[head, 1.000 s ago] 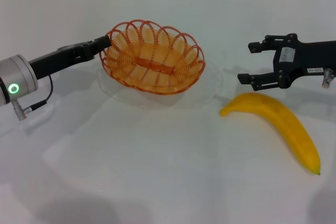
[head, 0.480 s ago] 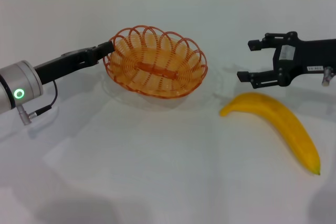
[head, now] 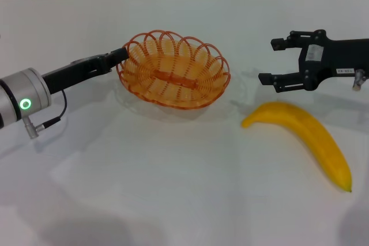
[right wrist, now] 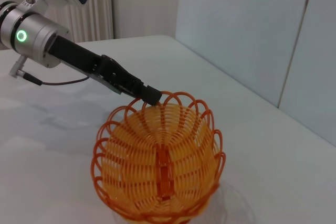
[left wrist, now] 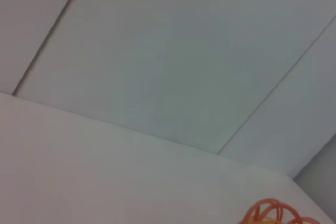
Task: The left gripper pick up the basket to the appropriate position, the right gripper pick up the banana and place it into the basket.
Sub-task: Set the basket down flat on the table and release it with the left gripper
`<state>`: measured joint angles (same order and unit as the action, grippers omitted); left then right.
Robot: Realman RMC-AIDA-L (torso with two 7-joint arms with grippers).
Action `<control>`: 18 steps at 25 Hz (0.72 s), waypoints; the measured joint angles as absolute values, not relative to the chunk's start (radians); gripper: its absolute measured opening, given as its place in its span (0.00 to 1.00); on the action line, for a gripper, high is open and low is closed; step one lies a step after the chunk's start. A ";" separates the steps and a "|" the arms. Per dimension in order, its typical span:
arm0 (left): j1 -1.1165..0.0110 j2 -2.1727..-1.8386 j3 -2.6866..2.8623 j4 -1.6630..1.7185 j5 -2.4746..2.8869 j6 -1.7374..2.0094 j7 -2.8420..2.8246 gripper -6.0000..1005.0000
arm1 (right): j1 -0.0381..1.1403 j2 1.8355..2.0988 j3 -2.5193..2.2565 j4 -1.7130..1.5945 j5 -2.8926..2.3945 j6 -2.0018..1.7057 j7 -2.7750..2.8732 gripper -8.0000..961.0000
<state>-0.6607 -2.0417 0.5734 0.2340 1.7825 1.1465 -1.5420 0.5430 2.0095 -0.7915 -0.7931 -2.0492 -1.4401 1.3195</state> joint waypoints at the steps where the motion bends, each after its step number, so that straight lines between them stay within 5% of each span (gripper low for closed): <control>1: -0.661 -2.042 0.573 0.234 1.782 1.147 -1.542 0.08 | 0.543 2.009 -0.792 -0.793 -2.049 -1.440 1.319 0.90; 18: -0.661 -2.045 0.575 0.193 1.754 1.132 -1.527 0.09 | 0.543 2.010 -0.792 -0.791 -2.048 -1.442 1.319 0.90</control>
